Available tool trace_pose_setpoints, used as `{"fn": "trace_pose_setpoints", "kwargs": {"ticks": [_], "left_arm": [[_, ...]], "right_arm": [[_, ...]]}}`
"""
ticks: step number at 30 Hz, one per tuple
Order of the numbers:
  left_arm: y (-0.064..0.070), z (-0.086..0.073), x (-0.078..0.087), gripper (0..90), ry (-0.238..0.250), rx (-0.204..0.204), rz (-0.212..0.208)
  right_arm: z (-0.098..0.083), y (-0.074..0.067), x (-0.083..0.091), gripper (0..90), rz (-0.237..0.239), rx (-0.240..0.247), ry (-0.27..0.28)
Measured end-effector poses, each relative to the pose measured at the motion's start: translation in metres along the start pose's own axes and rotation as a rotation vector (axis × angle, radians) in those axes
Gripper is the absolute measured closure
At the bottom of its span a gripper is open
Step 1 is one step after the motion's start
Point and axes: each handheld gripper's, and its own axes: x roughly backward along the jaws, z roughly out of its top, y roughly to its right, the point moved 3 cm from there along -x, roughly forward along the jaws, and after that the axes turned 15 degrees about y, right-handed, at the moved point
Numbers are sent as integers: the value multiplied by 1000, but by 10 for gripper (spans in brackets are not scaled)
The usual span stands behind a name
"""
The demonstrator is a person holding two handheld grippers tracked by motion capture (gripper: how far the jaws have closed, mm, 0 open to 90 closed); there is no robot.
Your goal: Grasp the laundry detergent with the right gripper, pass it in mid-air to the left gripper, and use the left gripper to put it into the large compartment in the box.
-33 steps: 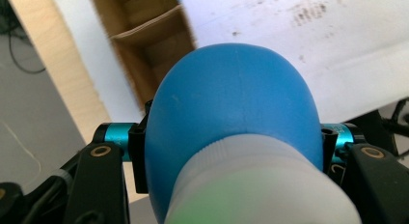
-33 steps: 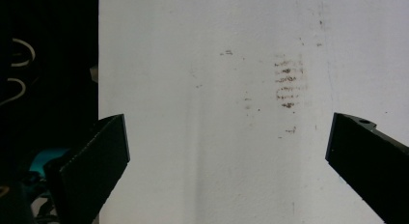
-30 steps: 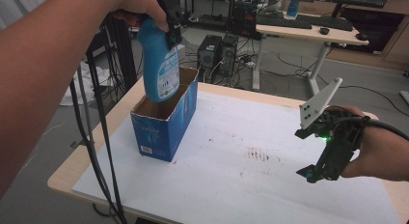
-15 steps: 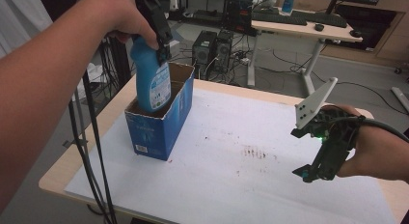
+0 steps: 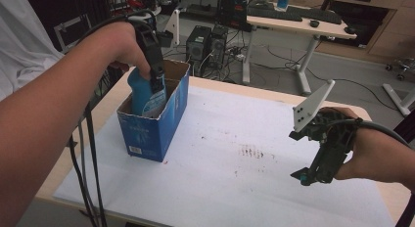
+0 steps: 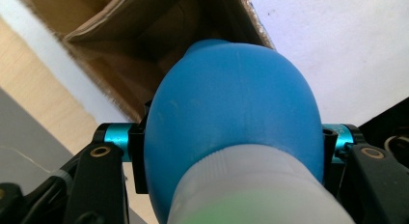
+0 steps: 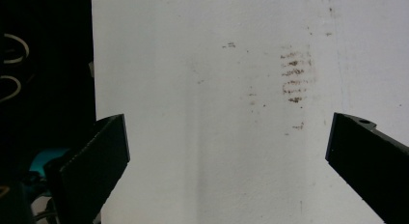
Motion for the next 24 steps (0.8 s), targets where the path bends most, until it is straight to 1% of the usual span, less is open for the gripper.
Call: {"fn": "trace_pose_setpoints", "kwargs": {"ticks": [1,2,3,4,5,6,7,8,9,10,11,12,13,14,15,16,17,19,20,21,22,24], "left_arm": [[0,0,0,390,0,0,0],[-2,-1,-8,390,2,-16,-9],[-2,-1,-8,390,2,-16,-9],[-3,-3,-15,390,-3,-44,-27],[-3,-3,-15,390,-3,-44,-27],[-4,-5,-23,389,-13,-63,-40],[-4,-5,-23,389,-13,-63,-40],[-5,-7,-30,389,-14,-85,-57],[-5,-7,-30,389,-14,-85,-57],[-6,-9,-38,389,-14,-103,-71],[-6,-9,-38,389,-14,-103,-71],[-5,-11,-45,389,-25,-140,-81],[-5,-11,-45,389,-25,-140,-81],[-5,-13,-51,389,-39,-179,-87],[-5,-13,-51,389,-39,-179,-87],[-5,-14,-55,388,-42,-219,-91],[-5,-14,-55,388,-42,-219,-91],[-5,-15,-59,388,-41,-237,-88],[-5,-16,-62,388,-46,-258,-82],[-5,-16,-62,388,-46,-258,-82],[-6,-17,-65,388,-51,-277,-82],[-6,-17,-66,387,-48,-282,-84]], "right_arm": [[0,0,0,9,0,0,0],[0,0,-1,9,1,2,-3],[0,0,-1,9,1,2,-3],[0,0,-3,9,3,-1,-5],[0,0,-3,9,3,-1,-5],[0,0,-4,9,4,-6,-12],[0,0,-5,9,6,0,-13],[0,0,-6,9,7,2,-13],[0,0,-6,9,6,-1,-15],[0,0,-7,9,9,1,-15],[0,0,-7,9,9,1,-15],[0,1,-10,9,11,-1,-15],[0,1,-10,9,11,-1,-15],[0,1,-11,9,15,1,-13],[0,1,-11,9,15,1,-13],[-1,1,-14,9,17,-2,-14],[-1,1,-14,9,17,-2,-14],[-1,1,-15,9,22,-1,-15],[-1,1,-16,9,24,1,-17],[-1,1,-16,9,24,1,-17],[-1,1,-16,9,24,0,-18],[-2,1,-16,9,25,-1,-16]]}}
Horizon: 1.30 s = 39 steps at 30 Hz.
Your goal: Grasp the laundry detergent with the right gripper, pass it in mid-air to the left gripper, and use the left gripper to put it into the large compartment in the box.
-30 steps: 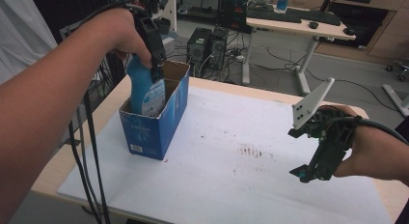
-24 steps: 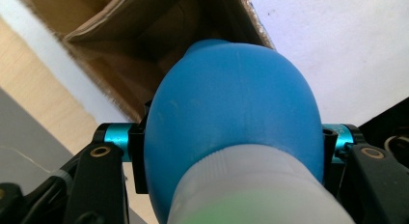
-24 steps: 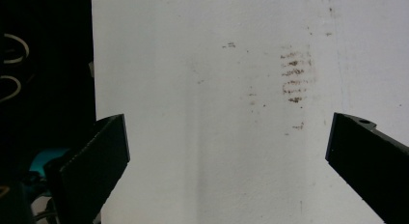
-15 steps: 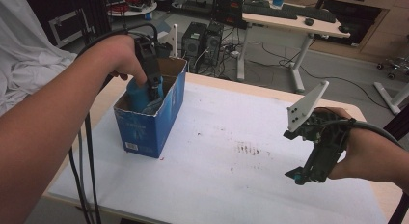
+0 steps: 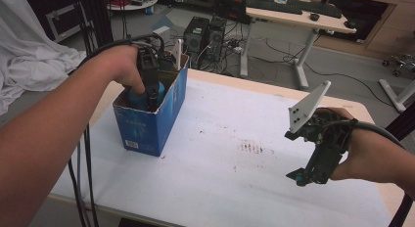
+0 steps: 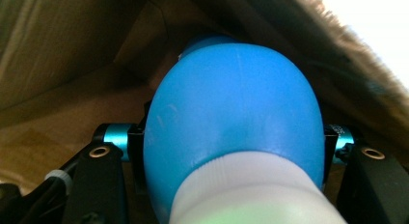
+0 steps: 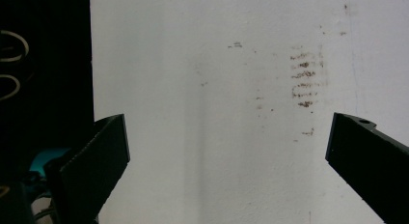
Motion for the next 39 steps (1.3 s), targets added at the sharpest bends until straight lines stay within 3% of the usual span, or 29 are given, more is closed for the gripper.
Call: {"fn": "trace_pose_setpoints", "kwargs": {"ticks": [6,11,15,24,31,39], "left_arm": [[0,2,-1,385,5,-18,-12],[0,4,1,372,11,-4,-18],[0,5,5,293,22,11,-19],[3,5,15,279,14,14,-30],[4,7,33,234,20,10,-17],[11,12,67,185,16,-9,16]], "right_arm": [[-3,0,-3,9,4,-9,2],[-4,-1,-4,9,5,-11,2],[-4,-1,-3,9,5,-10,3],[-5,-1,-2,9,6,-12,4],[-6,1,0,9,7,-15,5],[-6,4,2,9,5,-19,-8]]}}
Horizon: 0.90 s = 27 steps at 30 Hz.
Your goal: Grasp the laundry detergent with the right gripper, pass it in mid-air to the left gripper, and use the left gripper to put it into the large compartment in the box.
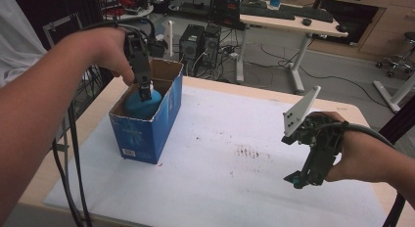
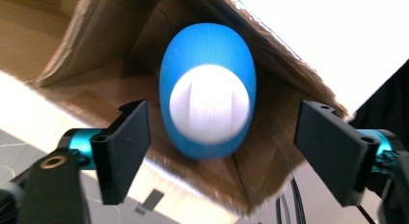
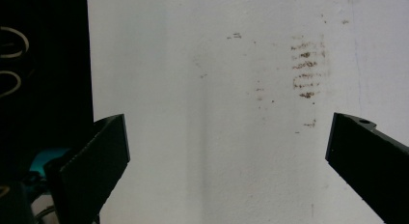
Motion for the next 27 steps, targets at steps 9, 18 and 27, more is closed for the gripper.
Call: {"fn": "trace_pose_setpoints", "kwargs": {"ticks": [9,18,27], "left_arm": [[28,15,31,154,15,-100,-43],[64,34,28,101,21,-252,-133],[88,49,10,60,15,-340,-181]], "right_arm": [[7,6,11,9,7,14,-20],[8,15,26,9,17,18,-56],[2,21,32,9,2,42,-174]]}}
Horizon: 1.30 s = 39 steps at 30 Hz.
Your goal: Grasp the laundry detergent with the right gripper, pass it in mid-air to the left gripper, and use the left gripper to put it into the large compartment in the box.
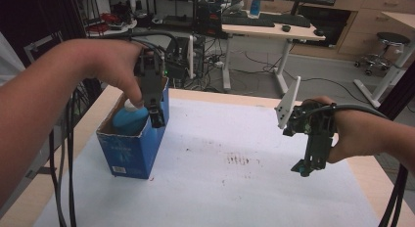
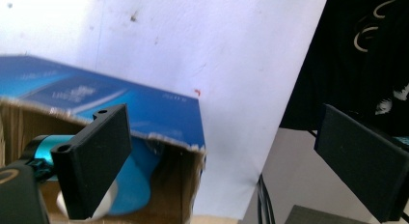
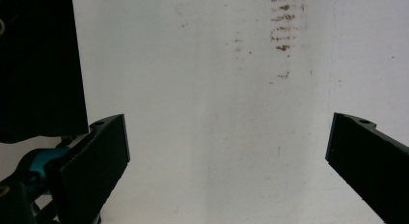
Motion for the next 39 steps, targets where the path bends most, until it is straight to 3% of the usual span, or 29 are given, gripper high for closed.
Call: {"fn": "trace_pose_setpoints", "kwargs": {"ticks": [8,24,39], "left_arm": [[9,13,-23,22,-26,-76,-34],[8,26,-81,16,-73,-134,-98],[10,32,-93,16,-82,-152,-106]], "right_arm": [[-4,3,2,9,-1,-1,-41],[-9,9,-6,9,10,11,-75],[-18,9,-14,9,18,11,-91]]}}
